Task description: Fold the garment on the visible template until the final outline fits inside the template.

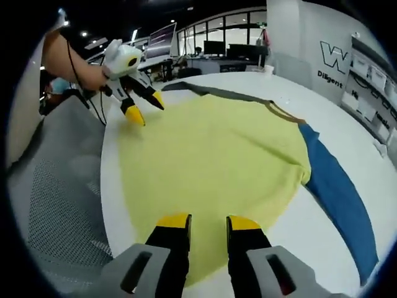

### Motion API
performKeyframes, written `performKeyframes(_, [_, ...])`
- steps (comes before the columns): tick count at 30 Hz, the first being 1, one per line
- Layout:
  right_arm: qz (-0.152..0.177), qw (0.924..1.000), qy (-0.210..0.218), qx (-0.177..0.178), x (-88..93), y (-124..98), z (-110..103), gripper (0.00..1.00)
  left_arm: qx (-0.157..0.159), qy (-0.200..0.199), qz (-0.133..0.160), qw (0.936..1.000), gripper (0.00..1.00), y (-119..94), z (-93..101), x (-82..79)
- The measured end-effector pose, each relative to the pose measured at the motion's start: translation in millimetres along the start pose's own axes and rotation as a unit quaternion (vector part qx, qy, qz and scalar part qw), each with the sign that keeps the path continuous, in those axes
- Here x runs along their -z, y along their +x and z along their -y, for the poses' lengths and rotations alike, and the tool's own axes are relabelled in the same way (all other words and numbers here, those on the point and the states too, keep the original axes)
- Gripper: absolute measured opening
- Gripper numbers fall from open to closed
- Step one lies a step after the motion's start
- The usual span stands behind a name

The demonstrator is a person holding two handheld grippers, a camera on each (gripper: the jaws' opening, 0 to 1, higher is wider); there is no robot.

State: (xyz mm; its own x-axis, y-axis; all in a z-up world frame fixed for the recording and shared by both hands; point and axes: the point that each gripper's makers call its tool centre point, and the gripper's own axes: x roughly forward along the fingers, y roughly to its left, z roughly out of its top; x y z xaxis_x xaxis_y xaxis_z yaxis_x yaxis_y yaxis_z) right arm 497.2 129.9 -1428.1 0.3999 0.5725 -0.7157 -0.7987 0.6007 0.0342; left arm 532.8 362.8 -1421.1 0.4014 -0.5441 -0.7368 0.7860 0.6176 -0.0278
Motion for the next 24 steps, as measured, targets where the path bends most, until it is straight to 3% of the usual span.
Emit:
performKeyframes(10, [-0.027, 0.9986, 0.022, 0.04, 24.1, -20.0, 0.1, 0.16, -0.003, -0.001, -0.004, 1.0, 0.5, -8.5, 3.5, 8.7])
performKeyframes(24, [-0.07, 0.9935, 0.058, 0.068, 53.4, -26.6, -5.7, 0.14, -0.005, 0.0, -0.009, 0.9999, 0.49, -19.1, 8.8, 19.7])
